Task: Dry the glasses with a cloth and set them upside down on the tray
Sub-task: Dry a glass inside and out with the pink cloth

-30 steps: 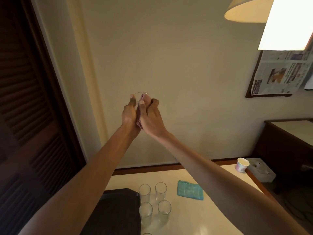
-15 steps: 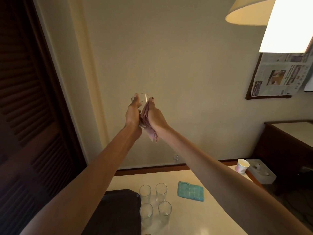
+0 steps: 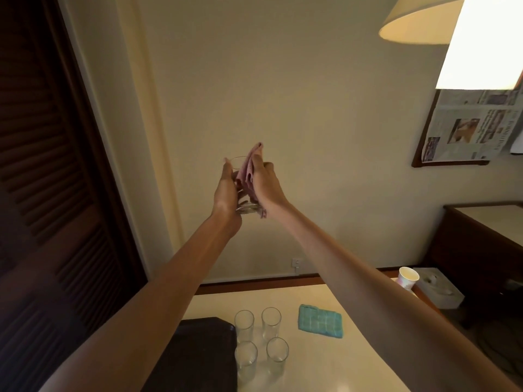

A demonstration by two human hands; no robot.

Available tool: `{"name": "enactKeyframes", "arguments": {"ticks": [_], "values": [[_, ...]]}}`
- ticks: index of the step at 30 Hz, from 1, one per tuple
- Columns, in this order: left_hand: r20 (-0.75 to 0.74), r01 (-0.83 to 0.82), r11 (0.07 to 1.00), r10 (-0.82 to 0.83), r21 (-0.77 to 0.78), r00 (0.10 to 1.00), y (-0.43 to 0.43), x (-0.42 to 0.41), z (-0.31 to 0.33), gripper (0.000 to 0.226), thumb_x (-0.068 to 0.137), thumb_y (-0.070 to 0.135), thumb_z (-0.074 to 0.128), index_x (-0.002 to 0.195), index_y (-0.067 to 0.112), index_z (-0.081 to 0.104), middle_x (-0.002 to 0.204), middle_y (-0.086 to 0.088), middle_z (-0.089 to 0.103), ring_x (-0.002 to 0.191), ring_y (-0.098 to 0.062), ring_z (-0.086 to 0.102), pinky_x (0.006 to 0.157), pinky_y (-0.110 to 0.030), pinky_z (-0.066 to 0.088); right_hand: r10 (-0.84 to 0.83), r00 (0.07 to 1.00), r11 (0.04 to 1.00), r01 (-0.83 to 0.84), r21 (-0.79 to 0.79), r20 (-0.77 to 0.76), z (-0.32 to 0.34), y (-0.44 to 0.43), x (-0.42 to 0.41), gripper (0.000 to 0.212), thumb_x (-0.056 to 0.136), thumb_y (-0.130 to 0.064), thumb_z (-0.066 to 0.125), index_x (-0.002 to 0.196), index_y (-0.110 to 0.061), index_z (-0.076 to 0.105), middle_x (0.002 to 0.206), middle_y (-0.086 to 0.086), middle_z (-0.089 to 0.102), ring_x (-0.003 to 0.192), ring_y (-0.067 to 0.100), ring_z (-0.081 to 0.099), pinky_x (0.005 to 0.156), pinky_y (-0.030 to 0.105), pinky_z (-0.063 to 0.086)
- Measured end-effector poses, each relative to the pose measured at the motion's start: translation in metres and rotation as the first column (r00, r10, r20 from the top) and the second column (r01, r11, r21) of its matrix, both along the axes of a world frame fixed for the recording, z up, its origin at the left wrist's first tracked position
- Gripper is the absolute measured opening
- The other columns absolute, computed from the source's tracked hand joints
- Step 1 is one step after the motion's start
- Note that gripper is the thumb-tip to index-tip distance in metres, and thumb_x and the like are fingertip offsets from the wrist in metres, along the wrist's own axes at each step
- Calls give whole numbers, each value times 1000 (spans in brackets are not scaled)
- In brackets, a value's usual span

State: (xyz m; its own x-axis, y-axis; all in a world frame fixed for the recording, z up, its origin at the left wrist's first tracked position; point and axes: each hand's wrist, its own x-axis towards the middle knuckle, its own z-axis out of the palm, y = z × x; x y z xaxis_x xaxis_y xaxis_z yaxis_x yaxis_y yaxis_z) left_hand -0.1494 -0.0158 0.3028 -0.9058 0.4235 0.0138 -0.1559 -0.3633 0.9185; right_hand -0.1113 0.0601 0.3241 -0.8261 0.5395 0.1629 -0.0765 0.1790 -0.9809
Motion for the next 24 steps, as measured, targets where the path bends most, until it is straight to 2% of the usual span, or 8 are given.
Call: {"name": "enactKeyframes", "arguments": {"ticks": [2, 4, 7, 11, 13, 18, 21, 24], "values": [[-11, -28, 999, 28, -19, 1000, 1, 2, 3, 64, 103, 63, 41, 106, 10, 76, 92, -10, 76, 87, -31, 71, 69, -39, 55, -2, 998, 1000, 3, -29, 64, -9, 1, -12, 100, 74, -95, 20, 111, -14, 66, 103, 11, 74, 88, 27, 72, 79, 43, 58], [-1, -43, 999, 43, -11, 999, 2, 0, 4, 69, 103, 62, 44, 121, 0, 69, 100, -22, 74, 87, -37, 71, 61, -43, 58, -12, 995, 999, 7, 51, 96, -12, -6, -2, 91, 84, -86, 16, 109, -14, 67, 100, 11, 73, 77, 25, 70, 61, 34, 53], [35, -59, 998, 59, 14, 998, -5, -5, 5, 76, 101, 60, 51, 134, -9, 56, 95, -28, 72, 68, -20, 73, 55, -27, 57, -9, 998, 974, -5, 228, 57, -19, -14, 12, 67, 100, -64, 26, 120, -5, 51, 108, 13, 65, 92, 27, 66, 69, 34, 49], [71, 4, 999, -7, 41, 997, -6, -14, -2, 56, 106, 54, 47, 117, 5, 72, 97, -9, 76, 94, -24, 75, 84, -36, 56, -31, 995, 895, 71, 440, -98, -26, -19, 11, 46, 104, -45, 39, 122, -3, 39, 123, 14, 54, 106, 28, 59, 80, 35, 46], [78, 51, 998, -53, 26, 996, -5, -14, -7, 57, 109, 53, 36, 121, 9, 71, 107, -11, 76, 102, -26, 73, 78, -33, 58, -63, 986, 866, 132, 482, -156, -23, -17, 8, 42, 104, -42, 42, 122, -4, 39, 120, 12, 54, 103, 25, 59, 77, 32, 45], [74, 115, 993, -114, -11, 991, -2, 1, -8, 62, 108, 61, 28, 110, 18, 73, 94, -10, 77, 73, -25, 75, 54, -34, 56, -126, 987, 979, 140, 148, -104, -10, -2, 3, 44, 101, -53, 39, 87, -17, 59, 84, -2, 65, 77, 11, 64, 71, 28, 50], [30, 51, 995, -49, -91, 998, -1, 1, -10, 59, 99, 65, 49, 120, 16, 75, 107, -14, 76, 80, -30, 72, 65, -38, 56, -81, 994, 985, 91, -148, 69, -16, -3, -7, 70, 89, -71, 28, 84, -17, 72, 86, 11, 75, 79, 29, 73, 84, 46, 59], [17, -70, 989, 73, -132, 997, -3, -5, -10, 60, 92, 65, 59, 116, 12, 75, 107, -10, 79, 95, -28, 76, 85, -42, 59, -2, 991, 972, 33, -232, 130, -29, -12, -2, 74, 95, -68, 23, 92, -14, 72, 84, 14, 76, 74, 30, 75, 76, 46, 62]]}}
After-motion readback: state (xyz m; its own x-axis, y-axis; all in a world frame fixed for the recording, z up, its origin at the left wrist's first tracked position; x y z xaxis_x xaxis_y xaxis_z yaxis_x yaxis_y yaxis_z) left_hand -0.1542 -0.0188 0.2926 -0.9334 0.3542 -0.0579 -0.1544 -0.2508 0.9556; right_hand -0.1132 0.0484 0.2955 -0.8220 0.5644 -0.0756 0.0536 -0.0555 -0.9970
